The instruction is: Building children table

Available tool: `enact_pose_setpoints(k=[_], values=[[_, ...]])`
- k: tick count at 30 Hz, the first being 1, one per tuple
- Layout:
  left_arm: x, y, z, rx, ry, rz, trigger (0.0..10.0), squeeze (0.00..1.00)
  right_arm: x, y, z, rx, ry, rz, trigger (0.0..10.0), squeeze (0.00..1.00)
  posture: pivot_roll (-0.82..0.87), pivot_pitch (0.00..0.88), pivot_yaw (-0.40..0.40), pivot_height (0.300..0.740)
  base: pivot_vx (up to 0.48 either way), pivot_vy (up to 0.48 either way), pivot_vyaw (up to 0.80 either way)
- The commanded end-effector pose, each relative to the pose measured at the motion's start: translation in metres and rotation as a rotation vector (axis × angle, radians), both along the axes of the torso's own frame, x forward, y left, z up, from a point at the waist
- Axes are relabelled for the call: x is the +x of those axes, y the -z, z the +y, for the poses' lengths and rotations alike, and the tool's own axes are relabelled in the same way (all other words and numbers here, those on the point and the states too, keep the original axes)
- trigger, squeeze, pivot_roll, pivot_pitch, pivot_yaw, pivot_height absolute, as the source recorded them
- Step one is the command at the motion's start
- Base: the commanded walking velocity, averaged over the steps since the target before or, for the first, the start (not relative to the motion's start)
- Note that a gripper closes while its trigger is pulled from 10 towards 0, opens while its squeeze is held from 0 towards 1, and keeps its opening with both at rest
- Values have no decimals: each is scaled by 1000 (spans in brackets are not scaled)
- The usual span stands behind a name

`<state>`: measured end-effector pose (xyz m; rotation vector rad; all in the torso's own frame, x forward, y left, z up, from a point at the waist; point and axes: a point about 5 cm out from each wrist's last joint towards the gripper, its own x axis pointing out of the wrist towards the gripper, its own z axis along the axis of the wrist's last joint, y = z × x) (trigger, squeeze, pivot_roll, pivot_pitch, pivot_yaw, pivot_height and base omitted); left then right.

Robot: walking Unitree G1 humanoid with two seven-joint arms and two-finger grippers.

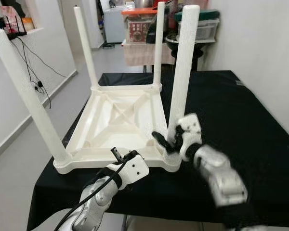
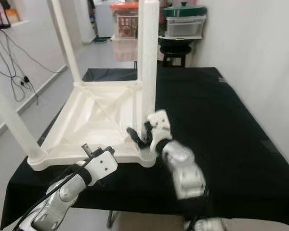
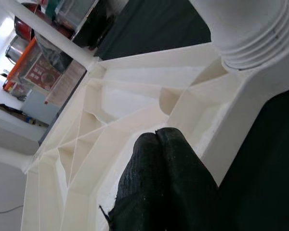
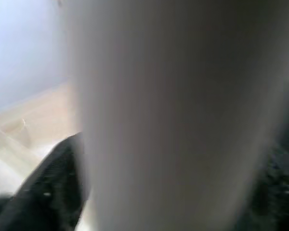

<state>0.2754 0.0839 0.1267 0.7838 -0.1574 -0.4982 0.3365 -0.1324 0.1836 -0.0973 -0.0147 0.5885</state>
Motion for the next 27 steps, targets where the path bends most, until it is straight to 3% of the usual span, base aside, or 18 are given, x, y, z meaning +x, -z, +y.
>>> enact_pose_setpoints(k=[1, 2, 3, 6, 9, 10, 11, 14, 16, 17, 18, 27], values=[[1, 2, 1, -1, -7, 2, 10000, 0, -1, 8, 6, 20, -54, 39, 10000, 1000, -32, 0, -18, 740, 0, 0, 0], [1, 0, 0, 3, -1, -37, 10000, 0, 1, 6, 5, -10, -132, 33, 10000, 310, -21, 0, -26, 740, 0, 0, 0], [0, -4, 0, -24, 6, -58, 10000, 0, 2, 4, 2, -38, -236, 45, 10000, 0, -18, 0, -30, 740, 0, 0, 0], [-3, -9, 0, -80, 19, -72, 10000, 0, 4, 1, 0, -59, -327, 58, 10000, 0, -10, 0, -32, 740, 0, 0, 0], [-11, -20, -1, -296, 89, -10, 10000, 0, 12, -4, -5, -70, -503, 106, 10000, 0, -1, 0, -44, 740, 0, 0, 0], [-11, -20, -1, -296, 89, -10, 10000, 0, 12, -4, -5, -70, -503, 106, 10000, 0, -1, 0, -44, 740, 0, 0, 0], [-13, -22, 1, -386, 92, 28, 10000, 0, 15, -3, -7, -69, -531, 124, 10000, 0, 0, 0, -47, 740, 0, 0, 0], [-22, -21, -1, -547, 148, 136, 10000, 0, 23, -1, -15, -70, -525, 162, 10000, 0, 2, 0, -51, 740, 0, 0, 0], [-27, -20, -3, -571, 179, 169, 10000, 0, 25, -1, -17, -71, -510, 169, 10000, 0, 2, 0, -51, 740, 0, 0, 0], [-31, -19, -6, -603, 213, 207, 10000, 0, 29, -1, -20, -63, -491, 179, 2471, 0, 1, 0, -51, 740, 0, 0, 0], [-35, -16, -6, -639, 235, 265, 10000, 0, 32, 0, -25, -47, -466, 188, 0, 0, 0, 0, -51, 740, 0, 0, 0], [-48, -3, 5, -683, 195, 369, 10000, 0, 35, 8, -48, 27, -382, 206, 0, 0, -14, 0, -40, 740, 0, 0, 0]])
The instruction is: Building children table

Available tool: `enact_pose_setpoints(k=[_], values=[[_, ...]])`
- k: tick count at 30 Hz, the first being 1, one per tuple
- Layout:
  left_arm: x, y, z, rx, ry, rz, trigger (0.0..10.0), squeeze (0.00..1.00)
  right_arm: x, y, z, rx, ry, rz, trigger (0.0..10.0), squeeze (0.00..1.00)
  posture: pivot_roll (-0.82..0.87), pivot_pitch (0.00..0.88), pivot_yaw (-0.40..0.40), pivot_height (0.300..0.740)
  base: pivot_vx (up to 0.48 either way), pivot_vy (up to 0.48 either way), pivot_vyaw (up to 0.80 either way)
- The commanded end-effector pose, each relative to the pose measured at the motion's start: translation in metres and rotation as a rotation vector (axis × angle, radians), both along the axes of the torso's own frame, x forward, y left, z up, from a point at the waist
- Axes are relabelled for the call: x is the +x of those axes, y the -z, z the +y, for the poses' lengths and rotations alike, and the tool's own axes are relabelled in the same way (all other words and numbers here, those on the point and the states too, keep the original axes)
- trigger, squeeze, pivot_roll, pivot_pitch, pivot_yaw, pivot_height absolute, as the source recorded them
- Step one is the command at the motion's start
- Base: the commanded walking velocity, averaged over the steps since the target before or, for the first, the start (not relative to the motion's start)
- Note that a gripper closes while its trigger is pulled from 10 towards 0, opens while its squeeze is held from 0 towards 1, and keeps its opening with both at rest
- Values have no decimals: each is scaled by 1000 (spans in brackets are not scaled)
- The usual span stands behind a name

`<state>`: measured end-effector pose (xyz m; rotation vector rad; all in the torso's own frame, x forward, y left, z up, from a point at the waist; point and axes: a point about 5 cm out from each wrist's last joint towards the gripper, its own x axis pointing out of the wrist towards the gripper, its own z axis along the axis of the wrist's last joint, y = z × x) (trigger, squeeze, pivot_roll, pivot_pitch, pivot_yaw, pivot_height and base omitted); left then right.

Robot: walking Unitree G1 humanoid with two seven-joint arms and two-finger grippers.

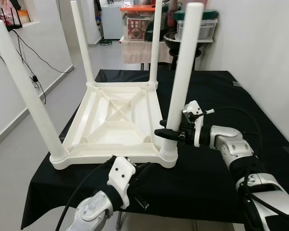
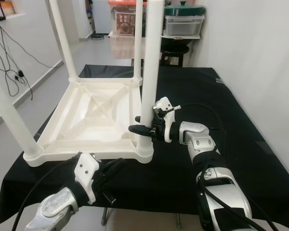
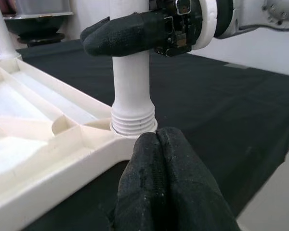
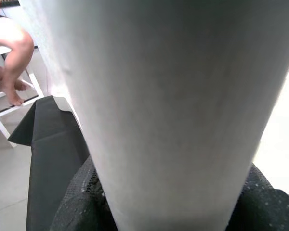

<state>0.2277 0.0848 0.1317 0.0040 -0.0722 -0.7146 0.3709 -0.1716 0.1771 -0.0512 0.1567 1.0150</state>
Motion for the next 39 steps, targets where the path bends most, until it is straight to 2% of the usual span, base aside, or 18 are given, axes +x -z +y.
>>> enact_pose_setpoints(k=[1, 6, 7, 8, 9, 11, 15, 17, 21, 22, 24, 25, 26, 27, 33, 34, 35, 39], values=[[-2, 2, 6, 0, -6, 27, 10000, 0, -3, 5, -15, 42, 45, 27, 0, 0, -21, 0, -39, 740, 0, 0, 0], [-3, 2, 11, -17, -29, 33, 10000, 0, -25, 24, -29, 100, 189, 35, 0, 0, -34, 0, -50, 740, 0, 0, 0], [-2, 2, 12, -20, -31, 34, 10000, 0, -30, 35, -18, 41, 359, 31, 0, 0, -26, 0, -58, 740, 0, 0, 0], [-2, 2, 12, -20, -31, 34, 10000, 0, -30, 35, -18, 41, 359, 31, 0, 0, -26, 0, -58, 740, 0, 0, 0], [-2, 2, 14, -22, -33, 35, 10000, 0, -34, 41, -11, -1, 489, 17, 0, 0, -27, 0, -56, 740, 0, 0, 0], [1, 3, 18, -21, -37, 45, 10000, 0, -82, 71, 33, 10, 757, 186, 0, 0, -55, 0, -36, 740, 0, 0, 0], [3, 4, 20, -4, -16, 47, 10000, 0, -88, 57, 54, -46, 684, 87, 0, 0, -91, 0, -7, 740, 0, 0, 0], [3, 4, 18, -16, 0, 55, 10000, 0, -72, 54, 41, -72, 694, 50, 0, 0, -69, 0, -28, 740, 0, 0, 0], [3, 4, 15, -7, 9, 49, 10000, 0, -73, 60, 48, -20, 677, 149, 0, 0, -52, 0, -42, 740, 0, 0, 0], [3, 5, 15, -4, 2, 46, 10000, 0, -71, 57, 52, 26, 680, 180, 10000, 0, -57, 0, -38, 740, 0, 0, 0], [3, 5, 15, -4, -2, 45, 10000, 0, -73, 51, 57, 50, 707, 202, 10000, 0, -57, 0, -38, 740, 0, 0, 0], [3, 5, 14, -5, -4, 44, 10000, 0, -72, 43, 61, 54, 664, 170, 10000, 369, -48, 0, -41, 740, 0, 0, 0], [3, 5, 14, -5, -4, 44, 10000, 0, -72, 43, 61, 54, 664, 170, 10000, 369, -48, 0, -41, 740, 0, 0, 0], [4, 5, 12, -10, -4, 46, 10000, 0, -69, 24, 73, 96, 437, 97, 10000, 1000, -45, 0, -43, 740, 0, 0, 0], [9, 3, 9, 15, -34, 25, 10000, 0, -53, 0, 69, 107, 32, -37, 10000, 1000, -33, 0, -47, 740, 0, 0, 0], [9, 3, 9, 15, -34, 25, 10000, 0, -53, 0, 69, 107, 32, -37, 10000, 1000, -33, 0, -47, 740, 0, 0, 0], [11, 3, 9, 24, -41, 17, 10000, 0, -49, -2, 64, 86, -54, -47, 10000, 0, -27, 0, -50, 740, 0, 0, 0], [12, 3, 8, 31, -50, 11, 10000, 0, -38, -5, 55, 57, -137, -50, 10000, 0, -20, 0, -52, 740, 0, 0, 0]])
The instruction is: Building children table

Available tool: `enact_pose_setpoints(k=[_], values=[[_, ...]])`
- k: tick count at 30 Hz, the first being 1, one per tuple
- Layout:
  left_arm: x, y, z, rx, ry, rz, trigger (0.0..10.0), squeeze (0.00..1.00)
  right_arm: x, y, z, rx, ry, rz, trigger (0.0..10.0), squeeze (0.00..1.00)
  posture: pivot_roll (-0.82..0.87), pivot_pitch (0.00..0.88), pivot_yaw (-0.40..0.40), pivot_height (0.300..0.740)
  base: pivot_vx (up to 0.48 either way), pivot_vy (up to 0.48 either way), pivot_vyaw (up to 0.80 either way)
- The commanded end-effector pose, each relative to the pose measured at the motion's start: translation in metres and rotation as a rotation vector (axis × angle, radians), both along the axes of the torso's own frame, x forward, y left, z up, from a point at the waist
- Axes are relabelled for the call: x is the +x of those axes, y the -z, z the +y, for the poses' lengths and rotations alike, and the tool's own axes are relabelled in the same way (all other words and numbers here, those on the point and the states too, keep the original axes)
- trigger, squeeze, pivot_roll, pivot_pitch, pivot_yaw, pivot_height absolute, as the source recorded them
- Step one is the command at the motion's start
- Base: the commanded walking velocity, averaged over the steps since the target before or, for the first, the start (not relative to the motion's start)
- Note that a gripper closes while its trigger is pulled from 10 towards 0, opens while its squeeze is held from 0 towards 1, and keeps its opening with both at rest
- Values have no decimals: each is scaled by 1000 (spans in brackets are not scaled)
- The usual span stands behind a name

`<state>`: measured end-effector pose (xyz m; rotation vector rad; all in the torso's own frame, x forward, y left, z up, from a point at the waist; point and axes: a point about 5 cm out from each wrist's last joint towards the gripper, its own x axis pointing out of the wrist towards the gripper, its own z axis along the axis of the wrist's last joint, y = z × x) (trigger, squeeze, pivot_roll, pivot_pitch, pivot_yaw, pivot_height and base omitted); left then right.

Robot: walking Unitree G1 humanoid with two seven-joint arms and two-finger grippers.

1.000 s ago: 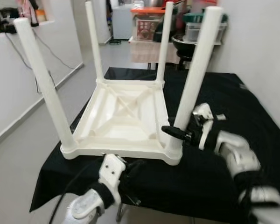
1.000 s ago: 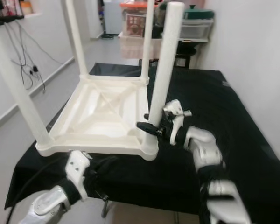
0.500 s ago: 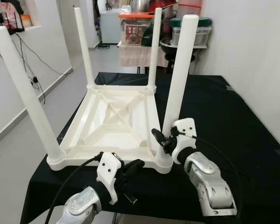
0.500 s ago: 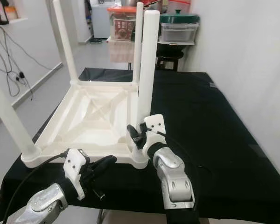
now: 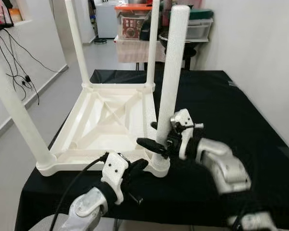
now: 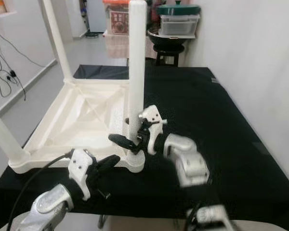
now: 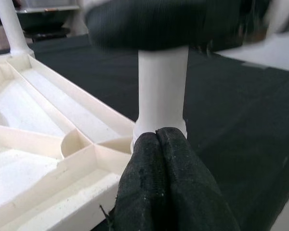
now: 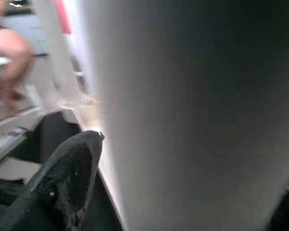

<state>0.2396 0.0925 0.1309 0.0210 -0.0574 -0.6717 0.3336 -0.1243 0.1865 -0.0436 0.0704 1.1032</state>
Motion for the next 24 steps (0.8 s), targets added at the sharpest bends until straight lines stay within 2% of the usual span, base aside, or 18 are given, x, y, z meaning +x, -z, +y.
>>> enact_pose_setpoints(k=[1, 3, 5, 6, 7, 11, 14, 18, 23, 24], values=[[0, 2, 0, 12, -6, 3, 10000, 0, -1, 4, 8, 3, -50, 13, 10000, 0, -20, 0, -52, 740, 0, 0, 0], [1, 2, 0, 16, -13, 0, 10000, 0, 12, 0, 0, -25, -75, 29, 10000, 0, -3, 0, -59, 740, 0, 0, 0], [2, 2, 0, 17, -16, -1, 10000, 0, 17, -4, -4, -21, -96, 53, 10000, 0, -3, 0, -59, 740, 0, 0, 0], [2, 1, 0, 18, -18, -1, 10000, 0, 19, -7, -6, -16, -128, 69, 0, 0, 2, 0, -60, 740, 0, 0, 0], [2, 1, -1, 20, -21, -2, 10000, 0, 20, -10, -9, 2, -186, 91, 0, 0, 2, 0, -60, 740, 0, 0, 0], [3, 1, -1, 22, -22, -3, 10000, 0, 21, -12, -10, 15, -200, 94, 0, 0, -1, 0, -58, 740, 0, 0, 0], [4, 2, -1, 34, -34, -5, 10000, 0, 22, -8, -19, 15, -206, 85, 0, 0, -2, 0, -51, 740, 0, 0, 0], [4, 2, -1, 34, -34, -5, 10000, 0, 22, -8, -19, 15, -206, 85, 0, 0, -2, 0, -51, 740, 0, 0, 0], [3, 3, -1, 42, -38, -3, 10000, 0, 13, 2, -32, 20, -110, 30, 0, 0, -19, 0, -38, 740, 0, 0, 0], [1, 3, 0, 43, -36, -2, 10000, 0, 6, 9, -34, 10, -22, 9, 0, 0, -16, 0, -49, 740, 0, 0, 0]])
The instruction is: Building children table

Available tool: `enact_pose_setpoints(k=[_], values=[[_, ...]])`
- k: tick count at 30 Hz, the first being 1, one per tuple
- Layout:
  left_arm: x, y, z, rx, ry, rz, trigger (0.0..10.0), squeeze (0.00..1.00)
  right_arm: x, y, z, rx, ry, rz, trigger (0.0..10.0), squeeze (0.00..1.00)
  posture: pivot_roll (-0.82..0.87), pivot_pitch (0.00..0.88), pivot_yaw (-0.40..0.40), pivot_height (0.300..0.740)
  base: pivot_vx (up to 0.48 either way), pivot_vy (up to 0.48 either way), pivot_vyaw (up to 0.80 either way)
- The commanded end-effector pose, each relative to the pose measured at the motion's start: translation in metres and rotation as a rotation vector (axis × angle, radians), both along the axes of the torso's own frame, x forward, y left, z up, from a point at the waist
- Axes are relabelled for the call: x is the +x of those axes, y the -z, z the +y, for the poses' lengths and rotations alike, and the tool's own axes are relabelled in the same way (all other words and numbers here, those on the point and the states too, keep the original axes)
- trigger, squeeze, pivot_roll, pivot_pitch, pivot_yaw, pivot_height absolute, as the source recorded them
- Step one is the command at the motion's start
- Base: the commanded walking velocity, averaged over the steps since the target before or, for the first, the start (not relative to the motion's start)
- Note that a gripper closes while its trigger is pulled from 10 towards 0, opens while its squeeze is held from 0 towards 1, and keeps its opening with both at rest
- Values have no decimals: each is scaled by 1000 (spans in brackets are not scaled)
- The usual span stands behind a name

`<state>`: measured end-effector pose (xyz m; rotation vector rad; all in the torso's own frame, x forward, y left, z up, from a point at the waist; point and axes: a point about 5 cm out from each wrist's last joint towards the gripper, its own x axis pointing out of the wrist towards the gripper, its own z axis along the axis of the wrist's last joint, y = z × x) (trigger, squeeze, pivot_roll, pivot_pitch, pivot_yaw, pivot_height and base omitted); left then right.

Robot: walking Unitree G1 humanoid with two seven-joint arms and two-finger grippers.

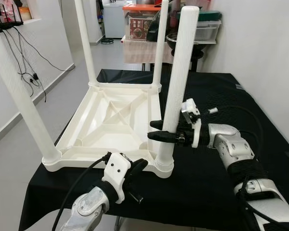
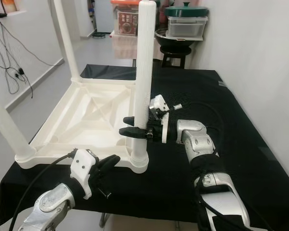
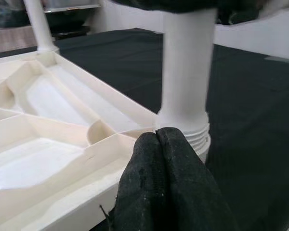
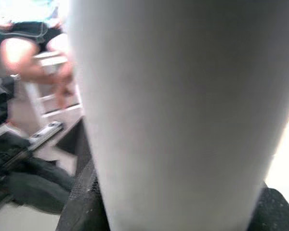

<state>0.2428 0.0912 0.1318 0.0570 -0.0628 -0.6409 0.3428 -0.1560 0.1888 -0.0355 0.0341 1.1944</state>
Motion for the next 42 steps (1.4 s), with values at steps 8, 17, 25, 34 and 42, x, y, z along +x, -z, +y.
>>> enact_pose_setpoints(k=[8, 17, 25, 34, 42], values=[[-2, 2, 7, 22, -25, 8, 10000, 0, -53, 67, 49, -68, 707, 155, 0, 0, -33, 0, -35, 740, 0, 0, 0], [5, 5, 10, 14, -43, 25, 10000, 0, -38, 61, 47, -52, 770, 112, 3216, 0, -32, 0, -35, 740, 0, 0, 0], [10, 6, 9, 10, -54, 30, 10000, 0, -38, 46, 55, 27, 582, 128, 10000, 1000, -35, 0, -31, 740, 0, 0, 0], [13, 7, 7, 8, -58, 33, 10000, 0, -26, 15, 42, -27, -9, 8, 10000, 0, -19, 0, -31, 740, 0, 0, 0], [12, 7, 7, 7, -52, 33, 10000, 0, 6, 12, 21, 16, -50, 135, 0, 0, 3, 0, -35, 740, 0, 0, 0]])
